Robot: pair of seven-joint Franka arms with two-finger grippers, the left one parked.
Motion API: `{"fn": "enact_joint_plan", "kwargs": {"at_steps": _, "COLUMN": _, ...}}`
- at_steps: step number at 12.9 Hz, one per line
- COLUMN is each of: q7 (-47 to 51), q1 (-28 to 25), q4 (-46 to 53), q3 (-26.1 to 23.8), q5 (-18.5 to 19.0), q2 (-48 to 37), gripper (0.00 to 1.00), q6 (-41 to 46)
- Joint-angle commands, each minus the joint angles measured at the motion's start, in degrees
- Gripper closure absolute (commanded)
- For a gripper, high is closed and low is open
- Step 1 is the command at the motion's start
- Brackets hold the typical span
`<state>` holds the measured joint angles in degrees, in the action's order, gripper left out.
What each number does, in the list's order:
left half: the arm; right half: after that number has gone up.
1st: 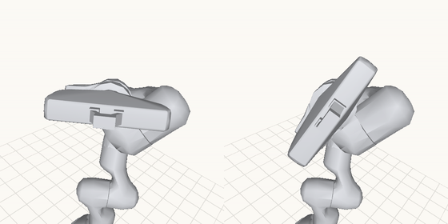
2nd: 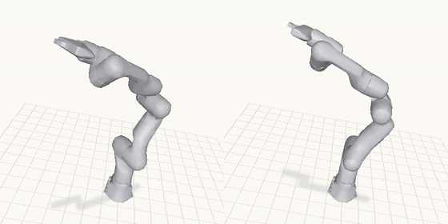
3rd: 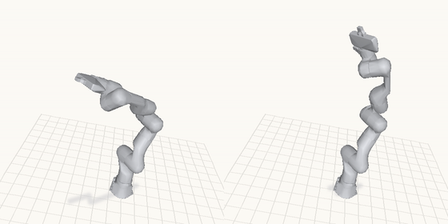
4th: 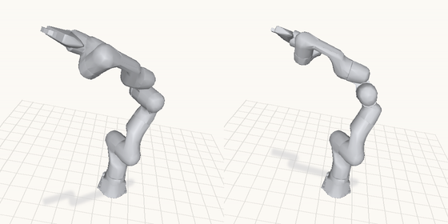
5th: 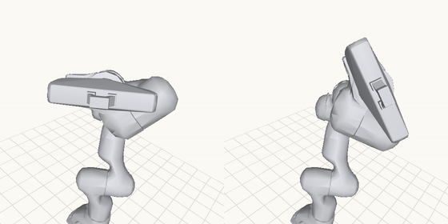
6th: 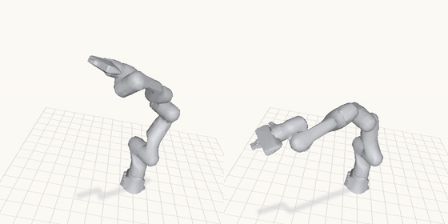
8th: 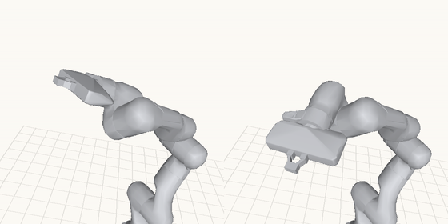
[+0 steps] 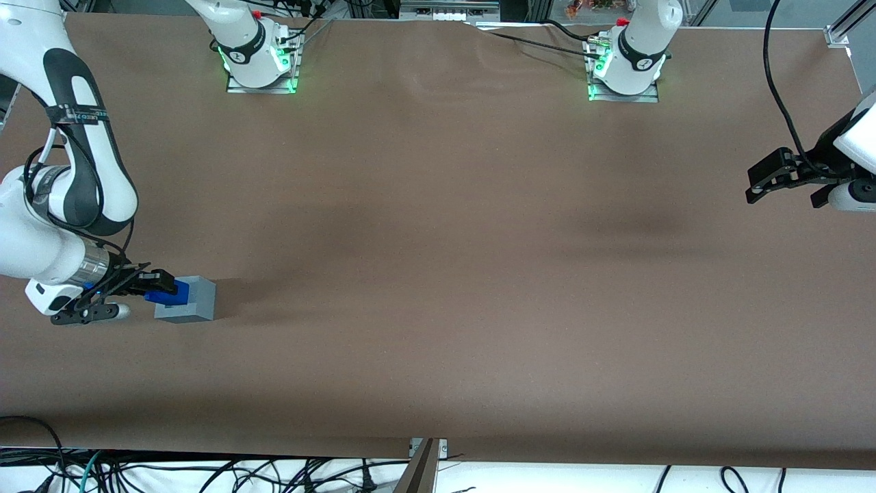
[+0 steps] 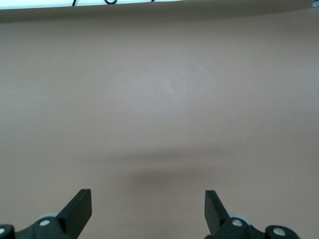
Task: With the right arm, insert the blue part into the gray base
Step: 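Lower the blue block into the gray base's square hole, then open the right gripper to release the blue block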
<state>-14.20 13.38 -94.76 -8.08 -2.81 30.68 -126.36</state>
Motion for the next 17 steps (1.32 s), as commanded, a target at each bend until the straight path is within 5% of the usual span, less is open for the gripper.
{"fn": "enact_joint_plan", "kwargs": {"at_steps": 1, "q7": -1.6, "q1": 0.5, "q4": -1.8, "q3": -0.2, "q5": -0.7, "q2": 0.4, "gripper": 0.86, "q6": -3.2}}
{"fn": "enact_joint_plan", "kwargs": {"at_steps": 5, "q7": -0.9, "q1": 0.5, "q4": -1.7, "q3": -0.3, "q5": -0.9, "q2": 0.5, "gripper": 0.86, "q6": -4.2}}
{"fn": "enact_joint_plan", "kwargs": {"at_steps": 6, "q7": -0.8, "q1": 0.5, "q4": -1.7, "q3": -0.2, "q5": -1.0, "q2": 0.5, "gripper": 0.79, "q6": -4.2}}
{"fn": "enact_joint_plan", "kwargs": {"at_steps": 7, "q7": -0.7, "q1": 0.5, "q4": -1.8, "q3": -0.3, "q5": -1.0, "q2": 0.5, "gripper": 0.29, "q6": -4.2}}
{"fn": "enact_joint_plan", "kwargs": {"at_steps": 8, "q7": -0.8, "q1": 0.5, "q4": -1.8, "q3": -0.3, "q5": -1.0, "q2": 0.5, "gripper": 0.0, "q6": -4.3}}
{"fn": "enact_joint_plan", "kwargs": {"at_steps": 13, "q7": 0.3, "q1": 0.5, "q4": -0.9, "q3": -0.7, "q5": -0.5, "q2": -3.2, "gripper": 0.0, "q6": -1.5}}
{"fn": "enact_joint_plan", "kwargs": {"at_steps": 17, "q7": 4.5, "q1": 0.5, "q4": 1.0, "q3": -3.0, "q5": 2.7, "q2": -14.7, "gripper": 0.0, "q6": 15.0}}
